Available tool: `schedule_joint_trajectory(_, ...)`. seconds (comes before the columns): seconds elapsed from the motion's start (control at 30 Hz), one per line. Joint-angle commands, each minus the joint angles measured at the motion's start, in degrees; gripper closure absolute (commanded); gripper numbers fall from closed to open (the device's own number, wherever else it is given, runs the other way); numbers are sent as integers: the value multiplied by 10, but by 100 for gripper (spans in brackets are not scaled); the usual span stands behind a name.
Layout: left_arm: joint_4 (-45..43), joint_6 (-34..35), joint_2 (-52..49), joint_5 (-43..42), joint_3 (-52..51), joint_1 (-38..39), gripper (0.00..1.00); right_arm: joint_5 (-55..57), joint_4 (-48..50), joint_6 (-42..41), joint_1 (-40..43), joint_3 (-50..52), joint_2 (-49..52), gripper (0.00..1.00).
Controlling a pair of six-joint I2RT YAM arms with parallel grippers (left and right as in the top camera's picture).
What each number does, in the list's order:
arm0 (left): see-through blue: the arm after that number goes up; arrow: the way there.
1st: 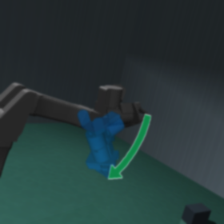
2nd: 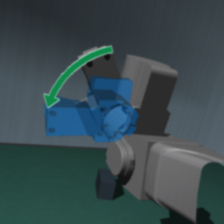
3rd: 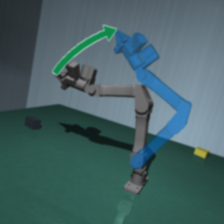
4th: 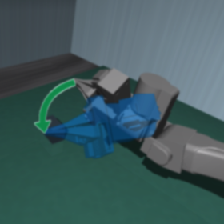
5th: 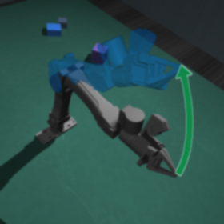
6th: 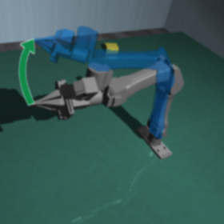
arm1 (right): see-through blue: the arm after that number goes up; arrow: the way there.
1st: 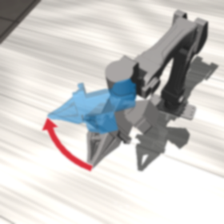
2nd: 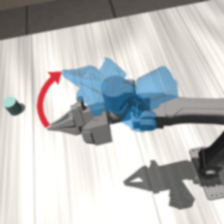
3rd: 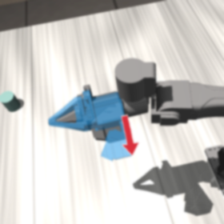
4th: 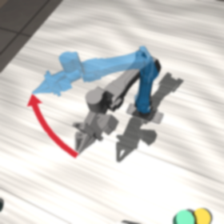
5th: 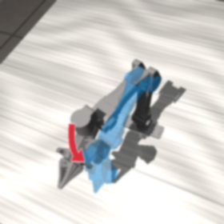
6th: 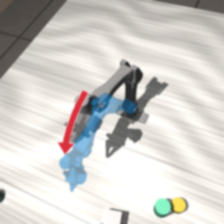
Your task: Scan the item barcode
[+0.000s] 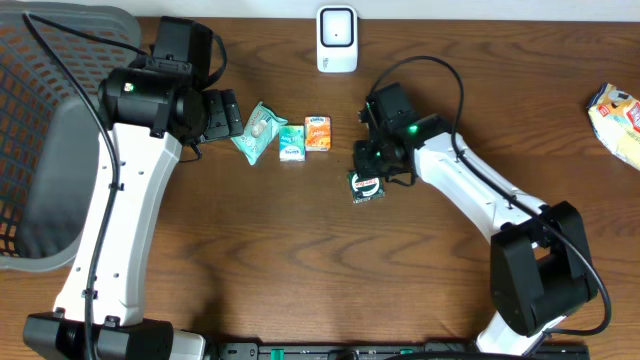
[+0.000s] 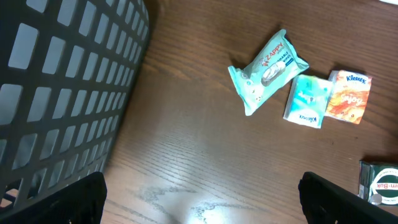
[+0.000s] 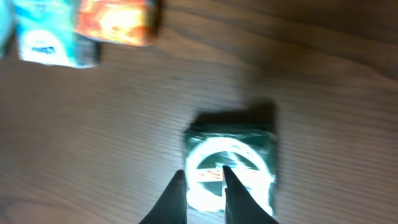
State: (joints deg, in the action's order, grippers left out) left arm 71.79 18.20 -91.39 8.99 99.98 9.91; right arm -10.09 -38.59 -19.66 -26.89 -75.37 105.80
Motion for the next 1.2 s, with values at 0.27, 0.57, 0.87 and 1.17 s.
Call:
schedule_joint_trajectory(0.27,2,5,1,7,-2,-1,2,-16,17,-3,-63,-6,30,99)
schedule_joint_trajectory(0.57,2,5,1,7,-2,-1,2,28,6,-45,-69,-6,86,99)
schedule_joint_trajectory(0.87,2,5,1,7,-2,-1,2,159,-77,-45,-52,-8,66,99)
schedule_joint_trajectory(1.17,2,5,1,7,-2,-1,2,176,-116,-45,-4,-8,17,99)
